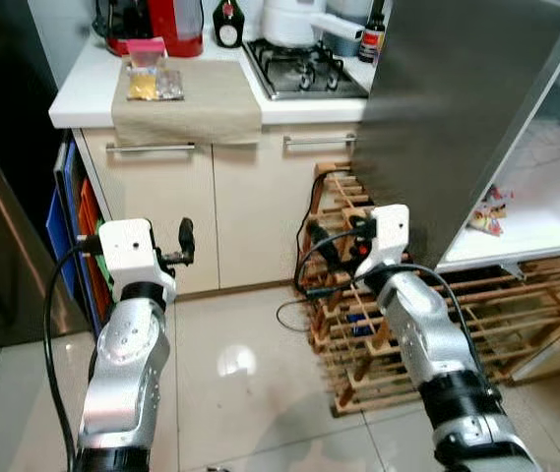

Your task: Restocking fridge

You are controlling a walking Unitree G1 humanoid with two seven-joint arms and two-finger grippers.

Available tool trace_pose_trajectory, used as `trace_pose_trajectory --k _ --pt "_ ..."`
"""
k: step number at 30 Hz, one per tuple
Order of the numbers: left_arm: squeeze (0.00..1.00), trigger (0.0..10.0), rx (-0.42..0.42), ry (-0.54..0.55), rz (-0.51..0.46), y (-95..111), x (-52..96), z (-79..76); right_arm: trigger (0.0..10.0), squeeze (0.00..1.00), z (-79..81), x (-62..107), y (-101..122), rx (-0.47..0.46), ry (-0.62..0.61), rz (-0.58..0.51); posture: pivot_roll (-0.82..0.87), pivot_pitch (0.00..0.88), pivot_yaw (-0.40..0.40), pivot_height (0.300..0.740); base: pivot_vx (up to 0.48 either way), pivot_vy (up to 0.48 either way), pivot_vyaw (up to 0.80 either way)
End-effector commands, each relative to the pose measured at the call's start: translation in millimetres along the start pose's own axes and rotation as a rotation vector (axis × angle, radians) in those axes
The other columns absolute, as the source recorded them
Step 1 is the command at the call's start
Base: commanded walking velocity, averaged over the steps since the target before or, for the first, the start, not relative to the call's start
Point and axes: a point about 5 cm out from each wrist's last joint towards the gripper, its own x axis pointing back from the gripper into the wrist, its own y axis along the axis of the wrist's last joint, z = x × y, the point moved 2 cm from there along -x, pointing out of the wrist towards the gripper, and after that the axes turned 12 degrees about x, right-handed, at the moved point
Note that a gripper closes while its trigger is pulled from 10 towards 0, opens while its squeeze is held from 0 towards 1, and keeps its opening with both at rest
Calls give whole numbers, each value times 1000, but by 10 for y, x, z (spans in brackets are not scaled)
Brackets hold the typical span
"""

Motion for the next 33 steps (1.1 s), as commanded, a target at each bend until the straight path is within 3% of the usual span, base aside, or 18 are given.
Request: trace_pose_trajectory --k 1,3,6,11,14,15,16,17,24,29,33 --pt "0 10000 -25 3 53 -61 6 13 10000 153 -57 -11 21 -23 -21 -11 52 0 -67 740 0 0 406" --pt "0 10000 -38 12 99 -139 49 93 10000 180 -70 4 -18 -23 -23 1 57 0 -71 740 0 0 403" --pt "0 10000 20 29 130 -184 85 153 10000 192 -91 33 -89 -1 -26 27 62 0 -70 740 0 0 402" --pt "0 10000 23 -5 114 -128 107 77 10000 188 -182 82 -128 22 -61 37 61 0 -43 740 0 0 406" --pt "0 10000 -51 -71 51 5 60 -36 10000 184 -227 85 -164 -21 -101 48 55 0 -11 740 0 0 448" --pt "0 10000 -82 -92 30 51 41 -66 10000 145 -246 83 -177 -36 -126 56 54 0 -6 740 375 0 544" --pt "0 10000 -148 -104 5 131 -3 -82 10000 0 -296 75 -204 -47 -183 79 54 0 10 740 480 0 0" --pt "0 10000 -169 -105 7 143 -15 -71 10000 0 -314 73 -209 -44 -203 85 55 0 11 740 480 0 0" --pt "0 10000 -116 4 76 57 -40 152 10000 0 -392 57 -184 -67 -260 69 68 0 -4 740 398 0 0" --pt "0 10000 -90 -7 108 17 -71 103 10000 0 -377 35 -99 -46 -243 20 51 0 39 740 0 0 533" --pt "0 10000 -164 -57 73 107 -109 26 10000 4 -320 -27 -48 -82 -230 -17 33 0 75 740 0 0 528"
